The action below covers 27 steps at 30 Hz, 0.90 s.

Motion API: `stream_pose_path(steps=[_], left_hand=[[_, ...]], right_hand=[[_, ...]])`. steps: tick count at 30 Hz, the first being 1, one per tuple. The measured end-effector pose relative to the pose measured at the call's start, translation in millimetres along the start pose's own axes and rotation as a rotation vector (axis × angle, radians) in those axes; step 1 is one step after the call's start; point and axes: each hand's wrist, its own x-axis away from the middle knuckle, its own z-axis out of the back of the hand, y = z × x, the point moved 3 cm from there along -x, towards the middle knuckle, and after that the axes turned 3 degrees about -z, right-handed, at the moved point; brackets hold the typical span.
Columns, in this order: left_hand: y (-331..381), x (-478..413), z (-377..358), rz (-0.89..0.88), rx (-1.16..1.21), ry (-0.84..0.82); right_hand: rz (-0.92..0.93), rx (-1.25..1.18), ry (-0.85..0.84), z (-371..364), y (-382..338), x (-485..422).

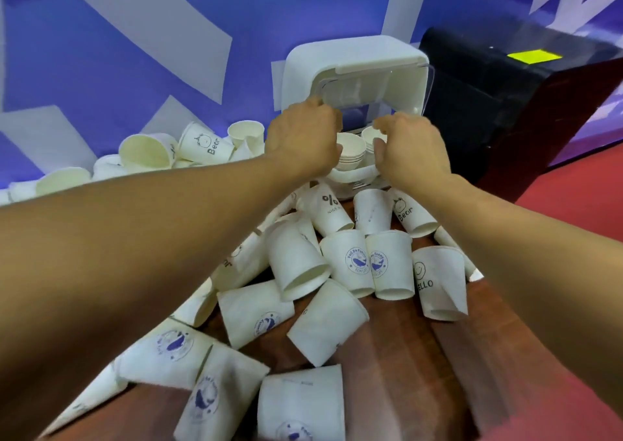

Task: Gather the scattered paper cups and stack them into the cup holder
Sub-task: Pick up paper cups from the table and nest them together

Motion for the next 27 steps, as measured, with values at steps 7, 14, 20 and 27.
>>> stream_pose_path(steps=[7, 14, 20, 27], left_hand=[[-35, 52, 64, 0.069, -0.066, -0.032], [-66, 114, 120, 0.176, -0.047, -0.04], [-75, 176, 133, 0.272, -0.029, -0.12], [-68, 222, 102, 0.299, 0.065, -0.289]], right_hand=[[0.087, -0.088, 0.015, 47, -53, 25], [0.111, -0.195, 0.016, 82, -100, 68], [0.093, -0.23, 0.003, 87, -131, 120], [-0.059, -0.243, -0.198, 66, -135, 163]])
